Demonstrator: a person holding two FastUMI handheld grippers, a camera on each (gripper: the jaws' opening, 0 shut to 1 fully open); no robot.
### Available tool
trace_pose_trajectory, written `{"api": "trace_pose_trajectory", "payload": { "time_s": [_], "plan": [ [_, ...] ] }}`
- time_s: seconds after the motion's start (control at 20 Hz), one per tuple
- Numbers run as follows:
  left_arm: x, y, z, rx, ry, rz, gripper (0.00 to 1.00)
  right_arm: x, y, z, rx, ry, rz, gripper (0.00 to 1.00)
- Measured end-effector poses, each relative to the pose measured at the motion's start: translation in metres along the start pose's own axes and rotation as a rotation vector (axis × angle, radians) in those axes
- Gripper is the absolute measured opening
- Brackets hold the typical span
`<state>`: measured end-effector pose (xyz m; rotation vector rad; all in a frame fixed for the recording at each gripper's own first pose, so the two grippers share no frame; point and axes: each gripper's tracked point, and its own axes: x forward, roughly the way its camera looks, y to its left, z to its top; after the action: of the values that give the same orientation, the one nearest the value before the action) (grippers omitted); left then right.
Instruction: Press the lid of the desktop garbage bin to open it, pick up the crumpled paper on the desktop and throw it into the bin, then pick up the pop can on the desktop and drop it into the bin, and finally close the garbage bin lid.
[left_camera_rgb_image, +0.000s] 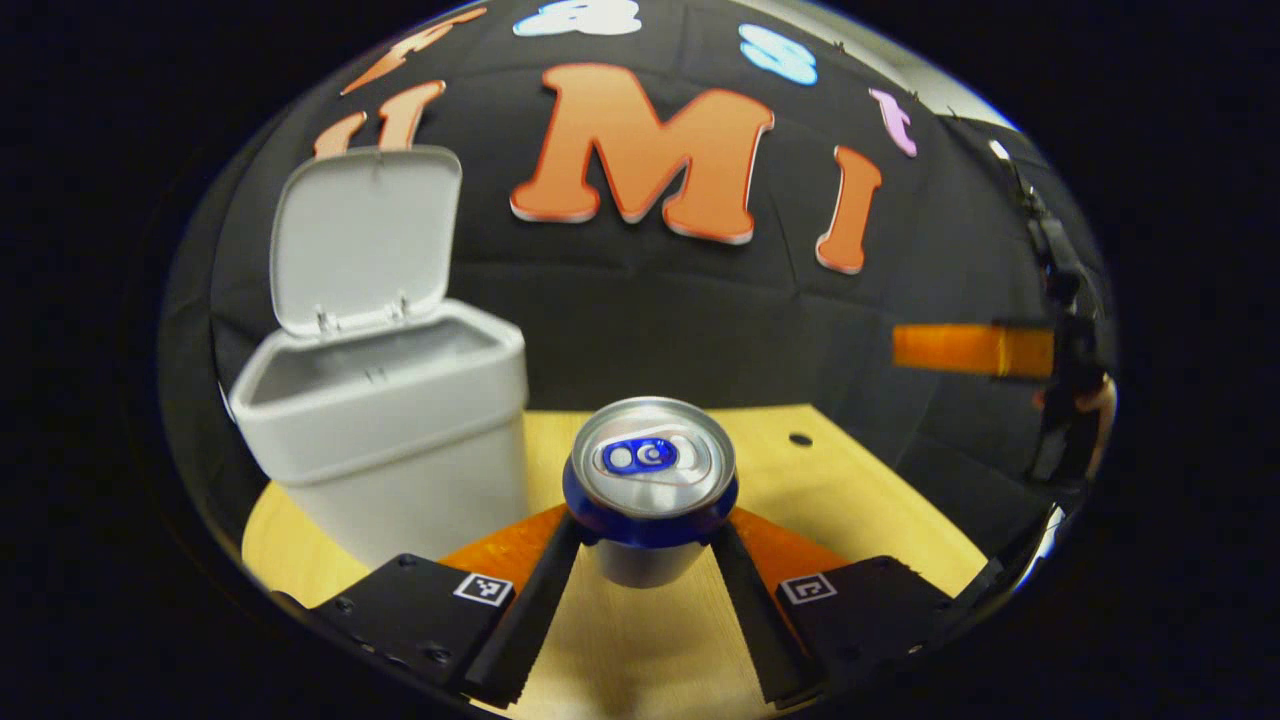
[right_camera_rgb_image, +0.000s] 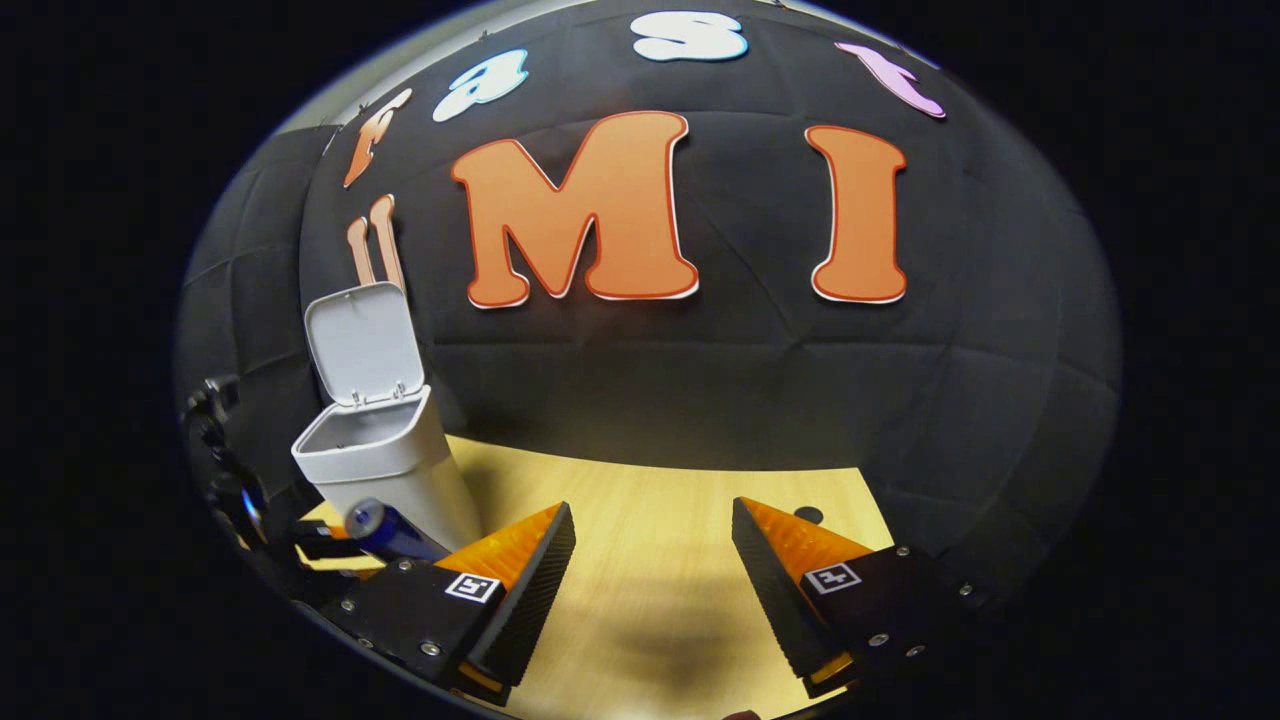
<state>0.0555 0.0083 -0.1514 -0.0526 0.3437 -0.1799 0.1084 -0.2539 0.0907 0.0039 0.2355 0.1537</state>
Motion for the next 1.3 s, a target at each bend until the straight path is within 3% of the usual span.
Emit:
{"api": "trace_pose_trajectory", "payload": {
  "time_s": [0.2,0.3,0.45,0.6,0.75,1.05,1.15,1.3],
  "plan": [
    [-0.032,0.057,0.08,0.0,-0.13,0.088,0.81,0.009,0.029,0.013,0.011,-0.028,0.049,0.95],
    [-0.034,0.091,0.124,0.03,-0.187,0.166,0.8,0.01,0.041,0.021,0.013,-0.051,0.068,0.95],
    [-0.034,0.148,0.148,0.063,-0.176,0.279,0.81,0.015,0.052,0.027,0.022,-0.063,0.08,0.94],
    [-0.011,0.187,0.127,0.039,-0.092,0.322,0.81,0.017,0.057,0.026,0.037,-0.064,0.075,0.95],
    [0.008,0.194,0.097,-0.017,-0.007,0.302,0.81,0.018,0.053,0.023,0.034,-0.058,0.055,0.94],
    [0.013,0.192,0.09,-0.045,-0.001,0.274,0.84,0.018,0.044,0.006,0.061,-0.012,0.026,0.94],
    [0.012,0.191,0.092,-0.073,-0.01,0.27,0.93,0.017,0.044,0.005,0.056,-0.006,0.024,0.94],
    [0.004,0.189,0.095,-0.091,-0.03,0.279,0.95,0.015,0.041,0.005,0.053,-0.002,0.028,0.94]
  ]
}}
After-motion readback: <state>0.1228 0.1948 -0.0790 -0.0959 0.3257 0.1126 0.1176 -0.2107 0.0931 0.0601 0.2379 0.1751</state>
